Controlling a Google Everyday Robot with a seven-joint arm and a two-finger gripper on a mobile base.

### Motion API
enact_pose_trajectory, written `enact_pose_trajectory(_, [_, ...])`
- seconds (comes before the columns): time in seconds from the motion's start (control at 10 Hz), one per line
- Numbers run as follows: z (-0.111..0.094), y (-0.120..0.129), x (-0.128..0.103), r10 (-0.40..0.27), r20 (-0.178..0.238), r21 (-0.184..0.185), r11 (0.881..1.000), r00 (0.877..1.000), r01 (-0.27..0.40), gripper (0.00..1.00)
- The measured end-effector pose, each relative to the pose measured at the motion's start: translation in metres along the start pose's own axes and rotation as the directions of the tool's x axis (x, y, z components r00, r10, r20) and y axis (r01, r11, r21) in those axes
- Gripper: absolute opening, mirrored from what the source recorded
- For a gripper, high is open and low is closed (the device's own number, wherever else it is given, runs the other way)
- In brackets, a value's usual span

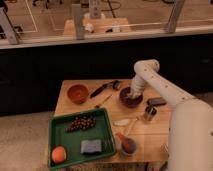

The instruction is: Wipe purple bowl with towel

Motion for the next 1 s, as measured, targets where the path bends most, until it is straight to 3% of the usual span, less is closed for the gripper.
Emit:
enact_pose_trajectory(0.5, [-0.001,-0.01,-0.019,0.005,0.052,0.007,1.0,0.999,-0.005,0.06])
enact_pose_trajectory(1.0, [-0.014,0.027,-0.035,-0.054,0.099,-0.028,0.998,0.994,0.057,0.06])
